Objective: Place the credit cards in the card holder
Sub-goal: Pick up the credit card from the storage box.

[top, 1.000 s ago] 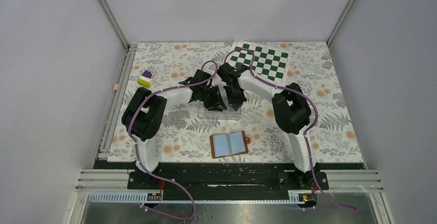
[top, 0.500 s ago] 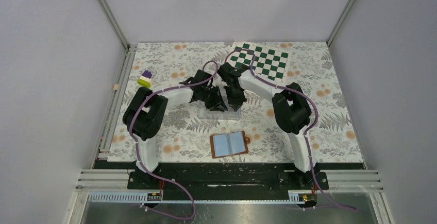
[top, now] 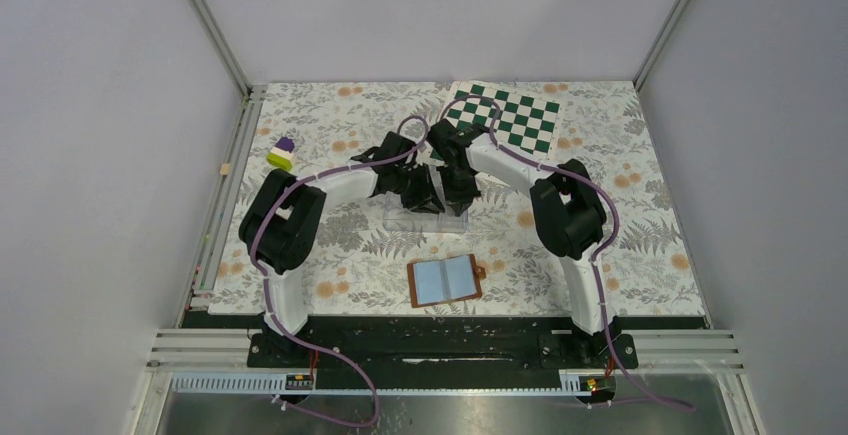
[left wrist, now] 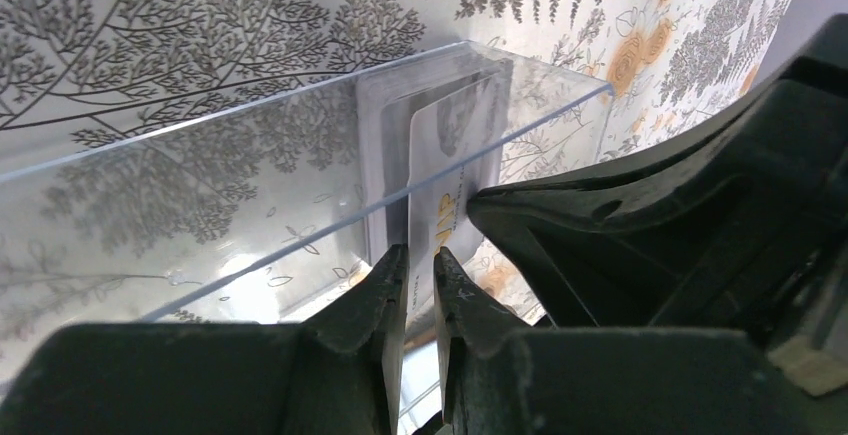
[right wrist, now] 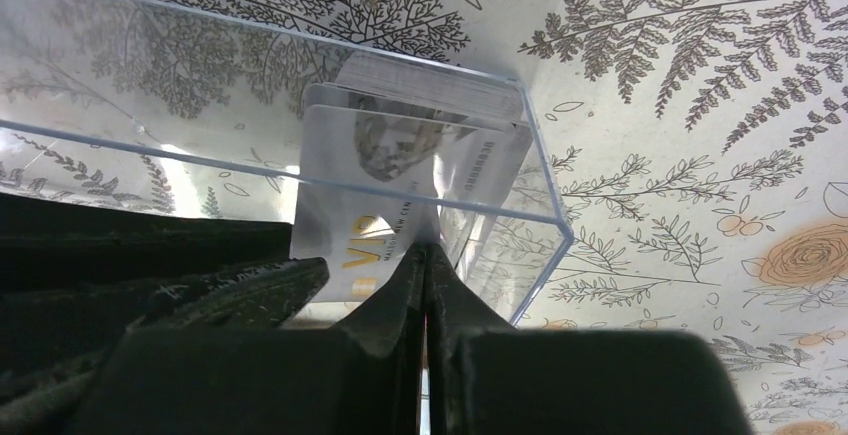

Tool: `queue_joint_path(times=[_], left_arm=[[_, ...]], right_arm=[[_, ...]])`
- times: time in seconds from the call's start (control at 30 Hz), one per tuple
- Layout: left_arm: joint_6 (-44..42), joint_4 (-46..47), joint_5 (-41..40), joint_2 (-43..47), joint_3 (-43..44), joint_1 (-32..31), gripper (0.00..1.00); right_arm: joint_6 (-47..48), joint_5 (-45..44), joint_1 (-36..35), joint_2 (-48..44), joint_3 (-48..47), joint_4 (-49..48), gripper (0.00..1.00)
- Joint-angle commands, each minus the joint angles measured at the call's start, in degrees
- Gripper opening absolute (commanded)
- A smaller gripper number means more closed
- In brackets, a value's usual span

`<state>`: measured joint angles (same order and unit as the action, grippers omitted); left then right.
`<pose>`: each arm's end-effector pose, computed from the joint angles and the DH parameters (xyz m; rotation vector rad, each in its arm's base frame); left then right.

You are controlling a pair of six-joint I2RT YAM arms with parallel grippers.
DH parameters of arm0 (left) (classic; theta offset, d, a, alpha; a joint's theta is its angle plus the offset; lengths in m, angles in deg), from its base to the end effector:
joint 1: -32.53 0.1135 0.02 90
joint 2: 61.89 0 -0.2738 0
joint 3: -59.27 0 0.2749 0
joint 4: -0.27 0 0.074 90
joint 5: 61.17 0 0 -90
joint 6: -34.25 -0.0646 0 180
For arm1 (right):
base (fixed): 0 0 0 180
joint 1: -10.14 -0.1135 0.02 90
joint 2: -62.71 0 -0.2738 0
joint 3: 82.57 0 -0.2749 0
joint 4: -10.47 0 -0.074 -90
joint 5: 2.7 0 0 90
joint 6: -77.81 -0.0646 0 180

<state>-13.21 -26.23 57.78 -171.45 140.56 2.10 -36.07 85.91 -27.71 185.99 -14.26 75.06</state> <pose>0.3541 -0.2443 0.1347 -0.0656 2.7461 -1.0851 0.3742 0.2888 0.1526 -0.3506 2.8972 0.1511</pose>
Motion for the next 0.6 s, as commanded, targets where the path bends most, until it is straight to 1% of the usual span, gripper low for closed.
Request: queue_joint_path(times=[0.0,0.2,0.43,0.57], left_arm=[[0.7,3.06,2.67,3.56,4.07,-2.11,0.15],[1.03,3.58,3.39,2.25,4.22,-2.74,0.16],[6.3,13.3,6.62,0.23,0.63,-2.76,0.16],[7.17,13.63,6.19,-0.68,0.43,-2.8,0.16]], right_arm=[[-1.26,3.46,0.01,0.4,1.19,-1.86,0.0],[-1.52,4.31,0.31,-0.13,1.79,-2.42,0.0],[-1.9,5.31,1.0,-0.8,2.96,-3.28,0.0],[-1.96,5.52,1.25,-1.3,3.18,-3.3,0.0]])
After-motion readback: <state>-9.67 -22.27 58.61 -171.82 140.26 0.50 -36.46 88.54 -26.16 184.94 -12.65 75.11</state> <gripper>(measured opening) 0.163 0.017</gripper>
